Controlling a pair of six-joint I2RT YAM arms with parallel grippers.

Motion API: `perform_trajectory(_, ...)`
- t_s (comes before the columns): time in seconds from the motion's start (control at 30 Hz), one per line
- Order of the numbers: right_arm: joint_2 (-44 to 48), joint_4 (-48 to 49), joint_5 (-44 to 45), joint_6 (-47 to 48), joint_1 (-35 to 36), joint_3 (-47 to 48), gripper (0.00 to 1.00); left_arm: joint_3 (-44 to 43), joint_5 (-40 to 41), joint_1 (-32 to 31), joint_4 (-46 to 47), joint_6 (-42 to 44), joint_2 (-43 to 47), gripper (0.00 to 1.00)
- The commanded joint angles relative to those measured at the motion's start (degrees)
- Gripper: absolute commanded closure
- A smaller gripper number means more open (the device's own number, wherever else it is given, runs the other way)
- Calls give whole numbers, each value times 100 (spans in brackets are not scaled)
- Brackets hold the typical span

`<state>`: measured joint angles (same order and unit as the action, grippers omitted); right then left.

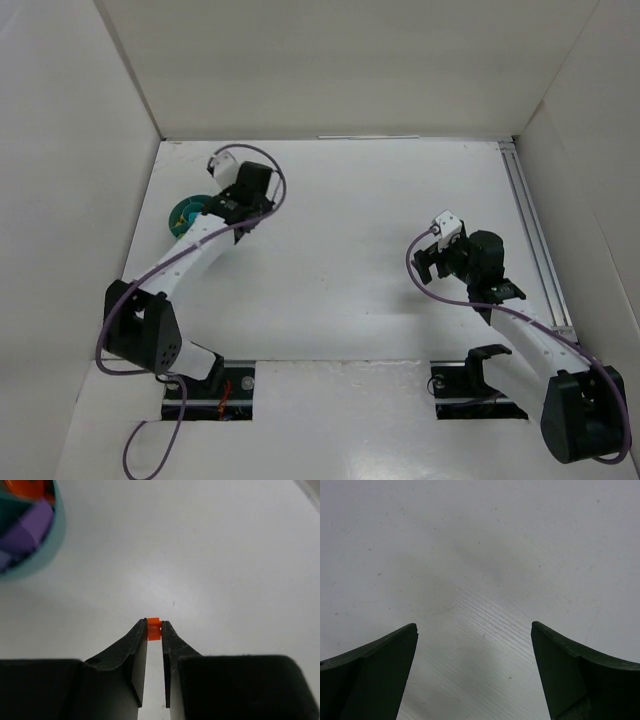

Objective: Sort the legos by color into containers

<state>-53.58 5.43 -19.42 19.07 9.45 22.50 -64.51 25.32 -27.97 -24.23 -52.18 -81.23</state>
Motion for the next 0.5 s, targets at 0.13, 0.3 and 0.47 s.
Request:
perform_trajectory(0.13,-3,283,272,-9,39,61,1,-1010,-494,1679,736,1439,-567,100)
perform_trajectory(0.3,-161,283,334,-9,39,61,1,-1696,-177,2276,349,1729,-1140,100)
perform_trajectory(0.47,-276,283,334,44,39,114,1,-1767,-343,2708,278,1975,-1422,100)
